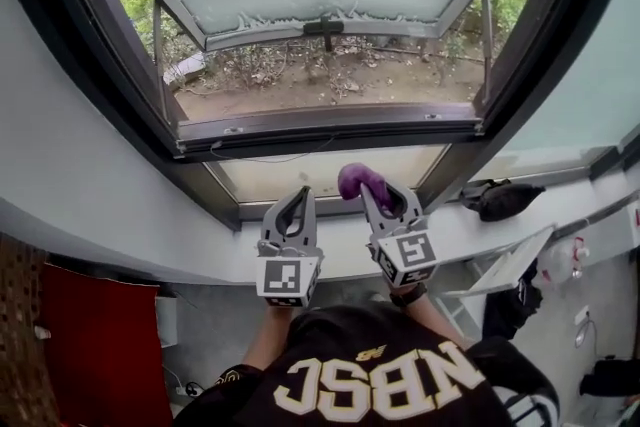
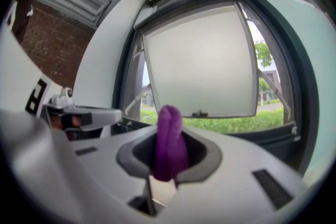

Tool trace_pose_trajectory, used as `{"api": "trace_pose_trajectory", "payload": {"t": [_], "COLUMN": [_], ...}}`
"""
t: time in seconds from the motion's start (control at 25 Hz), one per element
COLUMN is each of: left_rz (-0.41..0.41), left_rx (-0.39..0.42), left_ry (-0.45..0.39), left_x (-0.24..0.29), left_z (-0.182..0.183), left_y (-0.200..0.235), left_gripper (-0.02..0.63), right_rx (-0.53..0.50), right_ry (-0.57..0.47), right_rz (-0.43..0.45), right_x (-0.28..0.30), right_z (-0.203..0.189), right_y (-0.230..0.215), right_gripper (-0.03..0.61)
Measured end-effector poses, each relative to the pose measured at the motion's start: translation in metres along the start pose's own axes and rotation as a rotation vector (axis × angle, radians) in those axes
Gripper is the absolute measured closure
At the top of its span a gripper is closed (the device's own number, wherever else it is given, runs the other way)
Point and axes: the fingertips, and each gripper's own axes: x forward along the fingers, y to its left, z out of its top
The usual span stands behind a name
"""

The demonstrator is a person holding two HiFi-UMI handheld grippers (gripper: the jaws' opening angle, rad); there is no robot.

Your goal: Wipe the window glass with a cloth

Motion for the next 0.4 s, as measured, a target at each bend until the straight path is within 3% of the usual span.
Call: {"api": "trace_pose_trajectory", "payload": {"t": [0.16,0.4], "left_rz": [-0.003,0.0], "left_rx": [0.027,0.015], "left_ry": [-0.032,0.006], "left_x": [-0.02,-0.056], "left_z": [0.023,0.014], "left_y": [0.014,0.035], "left_gripper": [0.606,0.606], "right_rx": [0.003,0.02], "right_ry": [0.009,0.062], "right_rz": [-0.039,-0.077], "right_x": [-0.013,-0.026], "right_z": [0.007,-0.001], "right_y": [0.011,0.036], "right_gripper": [0.499,0.499]}}
